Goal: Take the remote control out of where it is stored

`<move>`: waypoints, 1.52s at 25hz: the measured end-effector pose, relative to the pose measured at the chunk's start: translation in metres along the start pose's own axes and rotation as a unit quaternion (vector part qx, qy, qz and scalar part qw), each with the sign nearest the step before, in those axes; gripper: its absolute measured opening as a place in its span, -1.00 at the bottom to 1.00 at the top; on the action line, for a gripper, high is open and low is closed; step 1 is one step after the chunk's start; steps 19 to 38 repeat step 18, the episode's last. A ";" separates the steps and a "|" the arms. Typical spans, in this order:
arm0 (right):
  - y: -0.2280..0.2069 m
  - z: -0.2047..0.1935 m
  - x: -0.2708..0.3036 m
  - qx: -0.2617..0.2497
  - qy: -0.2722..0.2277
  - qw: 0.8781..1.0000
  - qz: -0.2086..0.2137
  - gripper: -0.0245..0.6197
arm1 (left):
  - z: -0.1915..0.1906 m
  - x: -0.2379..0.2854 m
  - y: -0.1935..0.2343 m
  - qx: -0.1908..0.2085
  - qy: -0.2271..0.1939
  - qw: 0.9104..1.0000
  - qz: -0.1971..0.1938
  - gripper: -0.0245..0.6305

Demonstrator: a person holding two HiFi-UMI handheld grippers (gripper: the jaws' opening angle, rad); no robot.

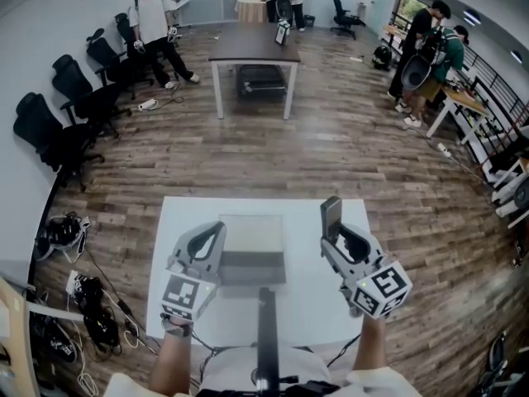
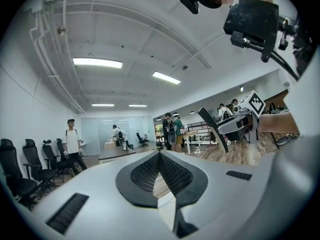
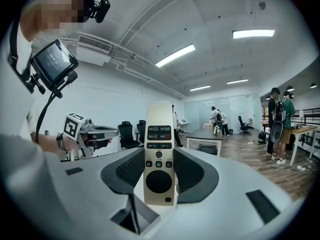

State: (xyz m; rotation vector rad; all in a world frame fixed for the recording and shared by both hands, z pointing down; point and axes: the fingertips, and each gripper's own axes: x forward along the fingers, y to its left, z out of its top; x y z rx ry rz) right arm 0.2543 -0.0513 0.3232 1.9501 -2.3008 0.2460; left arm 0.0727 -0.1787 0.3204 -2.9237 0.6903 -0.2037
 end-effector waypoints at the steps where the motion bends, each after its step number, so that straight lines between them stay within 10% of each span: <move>1: 0.000 -0.001 0.001 0.000 0.000 1.000 -0.001 -0.36 | 0.000 0.000 0.000 -0.001 0.000 1.000 0.000 -0.96; 38: 0.008 -0.011 0.013 -0.020 0.024 1.000 0.003 -0.36 | -0.003 0.001 0.006 -0.007 0.003 1.000 0.010 -0.96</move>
